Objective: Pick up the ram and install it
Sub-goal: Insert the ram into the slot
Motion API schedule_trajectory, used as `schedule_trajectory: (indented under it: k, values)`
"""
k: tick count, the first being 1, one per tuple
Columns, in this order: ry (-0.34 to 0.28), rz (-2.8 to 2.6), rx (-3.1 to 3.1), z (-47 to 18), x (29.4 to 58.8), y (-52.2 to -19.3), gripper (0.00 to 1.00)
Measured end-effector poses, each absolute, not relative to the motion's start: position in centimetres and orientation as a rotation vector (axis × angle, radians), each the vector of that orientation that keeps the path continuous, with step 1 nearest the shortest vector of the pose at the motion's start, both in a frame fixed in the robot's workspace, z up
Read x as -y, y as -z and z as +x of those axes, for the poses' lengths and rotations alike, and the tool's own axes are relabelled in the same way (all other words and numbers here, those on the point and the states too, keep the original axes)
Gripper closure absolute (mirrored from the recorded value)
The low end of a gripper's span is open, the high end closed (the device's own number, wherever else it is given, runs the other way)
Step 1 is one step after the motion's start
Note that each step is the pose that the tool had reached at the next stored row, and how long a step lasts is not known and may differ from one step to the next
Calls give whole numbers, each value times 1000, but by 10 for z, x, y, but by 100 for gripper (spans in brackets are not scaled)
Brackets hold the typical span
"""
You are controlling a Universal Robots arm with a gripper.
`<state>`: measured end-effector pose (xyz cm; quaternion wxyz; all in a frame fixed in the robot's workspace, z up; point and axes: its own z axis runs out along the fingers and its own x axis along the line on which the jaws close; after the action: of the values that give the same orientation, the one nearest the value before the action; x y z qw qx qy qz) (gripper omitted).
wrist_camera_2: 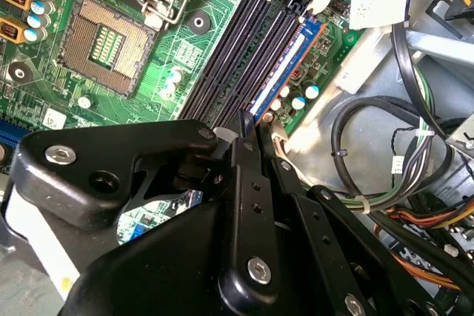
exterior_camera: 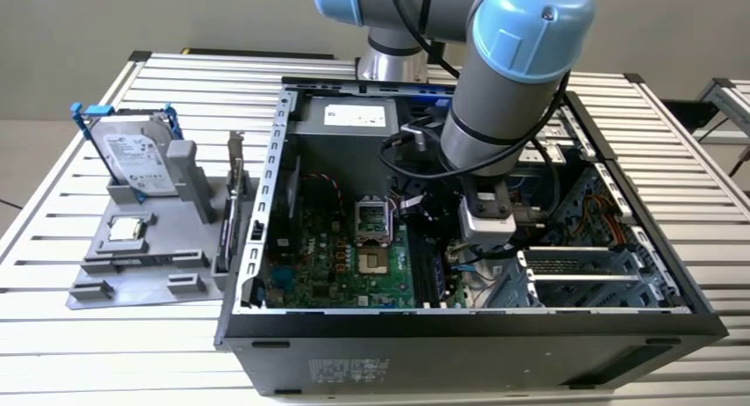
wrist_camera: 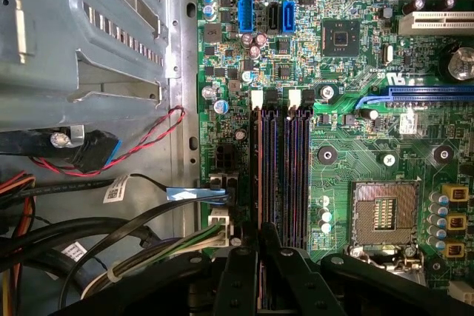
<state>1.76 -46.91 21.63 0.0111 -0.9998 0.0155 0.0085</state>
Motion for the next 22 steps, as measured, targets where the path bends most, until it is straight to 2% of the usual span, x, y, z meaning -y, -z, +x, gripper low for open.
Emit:
schedule_trajectory:
  k: [13, 14, 22]
  values:
    - [-27, -3119, -48, 18, 469, -216, 100]
    - [-26, -3119, -48, 18, 469, -216, 0]
    - [-27, -3119, -48, 18, 469, -216, 0]
